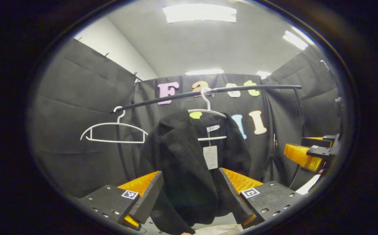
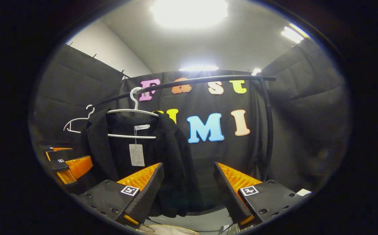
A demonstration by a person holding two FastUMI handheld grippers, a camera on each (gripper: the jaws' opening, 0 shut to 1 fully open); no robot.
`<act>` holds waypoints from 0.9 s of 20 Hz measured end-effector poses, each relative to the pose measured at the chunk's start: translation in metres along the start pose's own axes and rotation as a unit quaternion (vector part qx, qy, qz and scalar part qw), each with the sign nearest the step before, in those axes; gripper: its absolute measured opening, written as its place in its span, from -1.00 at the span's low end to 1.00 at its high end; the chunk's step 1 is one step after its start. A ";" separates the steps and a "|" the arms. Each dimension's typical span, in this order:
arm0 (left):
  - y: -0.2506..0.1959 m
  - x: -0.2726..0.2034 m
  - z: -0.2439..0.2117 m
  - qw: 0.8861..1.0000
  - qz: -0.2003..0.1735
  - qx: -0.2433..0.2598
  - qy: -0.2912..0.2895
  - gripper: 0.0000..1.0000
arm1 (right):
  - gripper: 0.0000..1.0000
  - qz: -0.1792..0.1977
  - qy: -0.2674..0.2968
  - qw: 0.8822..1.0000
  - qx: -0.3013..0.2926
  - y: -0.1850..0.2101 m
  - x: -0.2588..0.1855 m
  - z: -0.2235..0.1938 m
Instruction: Grasp the clothes on the hanger with both hands and then place them into the laundry hamper below.
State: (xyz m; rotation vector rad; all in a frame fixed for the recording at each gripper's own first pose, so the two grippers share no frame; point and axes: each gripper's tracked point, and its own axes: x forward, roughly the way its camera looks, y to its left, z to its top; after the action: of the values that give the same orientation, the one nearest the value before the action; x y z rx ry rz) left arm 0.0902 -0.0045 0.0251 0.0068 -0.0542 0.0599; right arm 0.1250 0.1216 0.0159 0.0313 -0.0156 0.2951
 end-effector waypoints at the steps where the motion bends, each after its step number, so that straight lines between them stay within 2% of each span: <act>1: -0.001 0.004 0.000 1.000 0.005 0.000 0.001 0.99 | 0.90 0.010 0.001 1.000 0.002 0.003 0.009 0.000; 8: -0.002 0.035 -0.001 0.999 0.036 -0.001 0.009 0.99 | 0.90 0.059 0.002 0.998 0.011 0.019 0.058 0.000; 18: 0.001 0.086 -0.026 0.995 0.082 -0.008 0.049 1.00 | 0.93 0.120 0.020 0.992 0.025 0.044 0.123 -0.013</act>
State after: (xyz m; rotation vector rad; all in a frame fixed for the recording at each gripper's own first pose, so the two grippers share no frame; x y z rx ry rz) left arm 0.1769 0.0021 0.0040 -0.0176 0.0432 0.2244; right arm 0.2296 0.2002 0.0068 0.0726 0.0280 0.5373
